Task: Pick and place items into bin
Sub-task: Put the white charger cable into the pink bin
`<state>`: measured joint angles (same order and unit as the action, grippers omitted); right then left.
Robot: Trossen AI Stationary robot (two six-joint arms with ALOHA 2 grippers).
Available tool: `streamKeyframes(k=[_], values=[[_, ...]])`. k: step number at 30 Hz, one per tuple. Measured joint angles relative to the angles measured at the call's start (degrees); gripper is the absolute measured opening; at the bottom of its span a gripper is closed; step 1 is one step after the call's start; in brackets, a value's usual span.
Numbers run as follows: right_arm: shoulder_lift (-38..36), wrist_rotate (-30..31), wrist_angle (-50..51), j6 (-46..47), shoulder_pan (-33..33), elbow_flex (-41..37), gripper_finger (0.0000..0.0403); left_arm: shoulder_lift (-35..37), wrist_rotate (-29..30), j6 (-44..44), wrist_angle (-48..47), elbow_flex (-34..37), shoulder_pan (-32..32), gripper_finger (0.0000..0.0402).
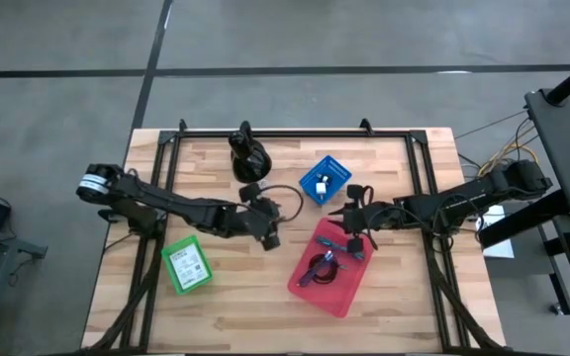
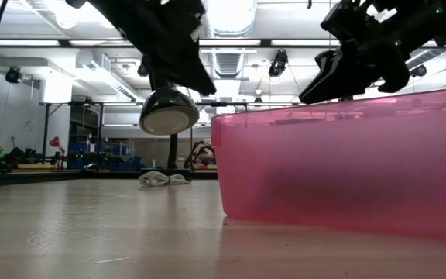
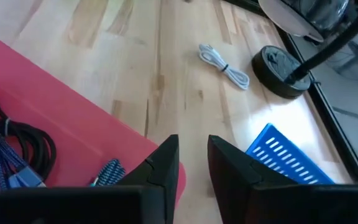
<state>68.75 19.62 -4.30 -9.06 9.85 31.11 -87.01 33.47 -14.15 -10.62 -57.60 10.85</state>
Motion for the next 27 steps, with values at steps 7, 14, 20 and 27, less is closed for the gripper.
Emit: streamKeyframes(k=[7,14,20,27], values=[[0.0,0.0,-0.4,1.5,0.0,-0.2,0.0079,0.1,4.0,-20.3,-12.0,0.0,-1.5,0.0144],[0.0,0.0,-1.1,-0.2,0.0,-0.5,0.0069,-0.3,2.8,-29.9,-20.0,0.0,-3.3,0.0144],[0.0,0.0,-1.1,-0.5,0.0,-0.5,0.0073,-0.8,3.0,-30.8,-19.8,0.6,-3.8,0.0144],[0.0,0.0,-1.8,-1.7,0.0,-0.5,0.0077,-4.5,3.0,-37.8,-19.6,3.9,-3.8,0.0144]])
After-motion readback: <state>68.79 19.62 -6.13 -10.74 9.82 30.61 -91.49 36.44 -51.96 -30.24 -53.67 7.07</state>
